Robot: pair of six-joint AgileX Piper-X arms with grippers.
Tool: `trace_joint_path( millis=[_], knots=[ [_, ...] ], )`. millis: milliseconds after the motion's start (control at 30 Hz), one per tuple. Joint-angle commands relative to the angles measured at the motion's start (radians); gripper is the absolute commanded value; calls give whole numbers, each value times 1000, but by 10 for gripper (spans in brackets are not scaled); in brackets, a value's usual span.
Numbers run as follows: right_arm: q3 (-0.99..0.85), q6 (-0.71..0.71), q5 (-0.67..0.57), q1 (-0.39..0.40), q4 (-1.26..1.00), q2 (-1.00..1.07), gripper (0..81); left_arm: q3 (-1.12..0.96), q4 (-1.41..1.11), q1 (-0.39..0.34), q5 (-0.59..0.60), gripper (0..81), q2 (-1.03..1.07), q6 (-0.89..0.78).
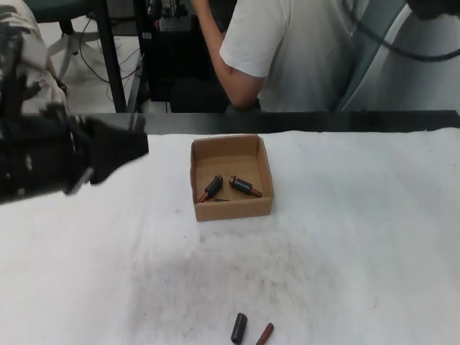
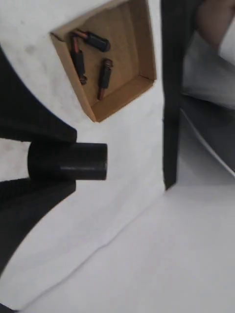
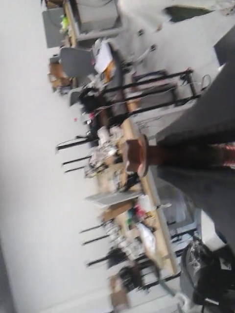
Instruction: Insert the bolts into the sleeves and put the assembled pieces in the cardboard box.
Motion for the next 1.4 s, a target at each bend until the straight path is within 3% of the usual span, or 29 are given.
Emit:
trace_joint_path(
  millis=[0,133,233,300,667,1033,1200,1367],
  knots=[
    [27,178,6,-3,-209,-13,8,18,-118,2,15,3,-10,-94],
    [129,360,76,0,-422,-13,8,126,-490,1,5,3,-3,-381],
    [188,367,87,3,-435,-13,8,212,-768,1,-5,3,6,-526],
    [220,367,86,9,-415,-13,8,240,-816,-4,4,3,14,-566],
    [315,131,40,121,-101,-13,8,221,-762,-151,86,3,162,-488],
    [315,126,41,129,-107,-13,8,221,-808,-160,90,3,182,-465],
    [315,122,41,123,-107,-13,8,221,-1056,-160,-24,3,182,-509],
    [315,126,41,118,-107,-13,8,223,-1072,-160,-19,3,182,-297]
  ],
)
